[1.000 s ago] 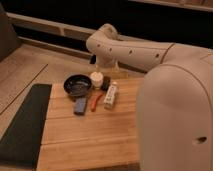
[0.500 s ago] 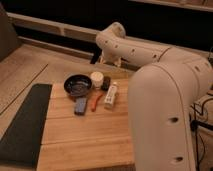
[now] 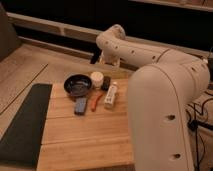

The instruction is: Pick up the ceramic cup

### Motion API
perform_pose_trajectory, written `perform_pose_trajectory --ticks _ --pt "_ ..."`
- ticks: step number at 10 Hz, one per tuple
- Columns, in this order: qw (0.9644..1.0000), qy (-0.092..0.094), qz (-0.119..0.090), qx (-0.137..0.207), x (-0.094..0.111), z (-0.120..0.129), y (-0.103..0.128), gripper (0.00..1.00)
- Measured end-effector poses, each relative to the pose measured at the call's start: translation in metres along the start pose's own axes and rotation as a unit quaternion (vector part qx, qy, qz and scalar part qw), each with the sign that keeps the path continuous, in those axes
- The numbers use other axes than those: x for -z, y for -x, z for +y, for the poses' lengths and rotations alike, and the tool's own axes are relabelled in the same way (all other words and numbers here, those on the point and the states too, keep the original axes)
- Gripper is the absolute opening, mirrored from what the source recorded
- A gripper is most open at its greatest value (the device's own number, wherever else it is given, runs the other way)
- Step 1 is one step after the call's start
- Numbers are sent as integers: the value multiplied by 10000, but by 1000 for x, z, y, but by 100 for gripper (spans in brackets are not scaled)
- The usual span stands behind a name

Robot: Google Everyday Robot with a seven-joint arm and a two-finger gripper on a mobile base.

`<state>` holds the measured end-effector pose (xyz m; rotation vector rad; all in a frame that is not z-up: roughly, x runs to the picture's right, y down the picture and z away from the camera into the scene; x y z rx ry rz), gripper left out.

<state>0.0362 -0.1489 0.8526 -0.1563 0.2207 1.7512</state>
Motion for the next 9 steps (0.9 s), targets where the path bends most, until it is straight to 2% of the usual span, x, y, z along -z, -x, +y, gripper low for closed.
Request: perform_pose_trajectory --ticks 2,4,6,9 --pt "9998 -178 -37 -40 1 -10 4 65" --pt "9996 -288 54 -20 -6 -3 0 65" --pt "9992 -292 244 -129 -17 0 -7 65" --pt "9964 -393 718 -235 -51 -1 -24 65"
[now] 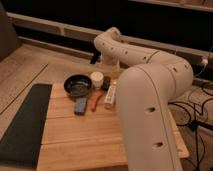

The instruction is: Pick up the ceramic cup

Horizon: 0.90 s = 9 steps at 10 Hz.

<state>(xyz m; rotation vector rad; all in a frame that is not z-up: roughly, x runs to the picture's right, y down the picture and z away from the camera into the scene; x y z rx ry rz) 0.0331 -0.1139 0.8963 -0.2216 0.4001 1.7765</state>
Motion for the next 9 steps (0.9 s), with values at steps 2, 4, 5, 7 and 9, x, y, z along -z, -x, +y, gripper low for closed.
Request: perform_pose_trajectory --ticks 2,4,5,7,9 --pt "9994 -104 336 7 -27 1 -7 65" --pt "9981 -157 581 90 -50 9 -11 65" --pt "9974 -127 701 138 -61 15 -11 65" --pt "9964 -22 836 145 -73 24 -9 65" --pt "9938 70 1097 171 -87 29 -16 60"
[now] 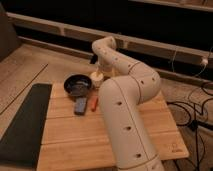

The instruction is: Pick up the ceramic cup

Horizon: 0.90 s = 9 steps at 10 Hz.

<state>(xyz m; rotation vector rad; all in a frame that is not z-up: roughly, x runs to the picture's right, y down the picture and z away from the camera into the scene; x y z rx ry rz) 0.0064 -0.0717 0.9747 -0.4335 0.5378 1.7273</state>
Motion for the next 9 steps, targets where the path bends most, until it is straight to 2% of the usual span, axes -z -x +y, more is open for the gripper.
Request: perform_pose_trajectory --ticks 2,4,5,7,8,9 --pt "9998 67 165 77 -13 1 0 37" --pt "9997 98 165 118 -15 2 6 14" --pt "9997 148 93 161 -8 5 12 4" --pt "9992 313 -148 211 11 16 27 0" --pt "9975 512 -433 221 37 26 42 0" --pt "9956 657 -625 223 58 31 52 0"
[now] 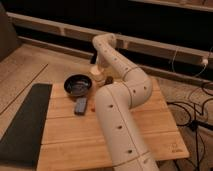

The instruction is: Pick up the ceramic cup

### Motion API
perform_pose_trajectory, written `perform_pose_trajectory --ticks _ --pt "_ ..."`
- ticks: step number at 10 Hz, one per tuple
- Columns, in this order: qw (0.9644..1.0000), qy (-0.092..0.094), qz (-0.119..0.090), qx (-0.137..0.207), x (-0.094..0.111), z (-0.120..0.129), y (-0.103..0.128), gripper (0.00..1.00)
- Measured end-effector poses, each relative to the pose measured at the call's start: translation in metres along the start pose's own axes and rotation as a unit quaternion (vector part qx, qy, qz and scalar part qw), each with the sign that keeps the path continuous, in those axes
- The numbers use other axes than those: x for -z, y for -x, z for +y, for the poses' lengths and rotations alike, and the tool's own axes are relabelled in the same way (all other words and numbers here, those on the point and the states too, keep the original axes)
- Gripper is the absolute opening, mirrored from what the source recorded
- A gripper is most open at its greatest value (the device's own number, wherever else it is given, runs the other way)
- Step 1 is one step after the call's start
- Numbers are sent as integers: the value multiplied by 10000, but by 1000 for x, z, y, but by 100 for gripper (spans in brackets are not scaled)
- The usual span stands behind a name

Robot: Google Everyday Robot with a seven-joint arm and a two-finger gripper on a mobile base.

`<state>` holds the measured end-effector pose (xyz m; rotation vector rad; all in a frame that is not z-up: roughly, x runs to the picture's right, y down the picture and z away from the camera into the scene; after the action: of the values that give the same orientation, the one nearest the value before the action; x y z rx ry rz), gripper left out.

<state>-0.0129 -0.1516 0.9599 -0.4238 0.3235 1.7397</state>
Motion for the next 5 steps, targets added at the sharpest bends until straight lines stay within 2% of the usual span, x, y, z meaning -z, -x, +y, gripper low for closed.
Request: perform_pose_trajectory --ticks 2,4,5 --pt "9987 319 -408 -4 50 13 23 0" --pt "9980 397 -489 24 80 13 21 0" --pt "9984 365 -426 28 90 10 12 0"
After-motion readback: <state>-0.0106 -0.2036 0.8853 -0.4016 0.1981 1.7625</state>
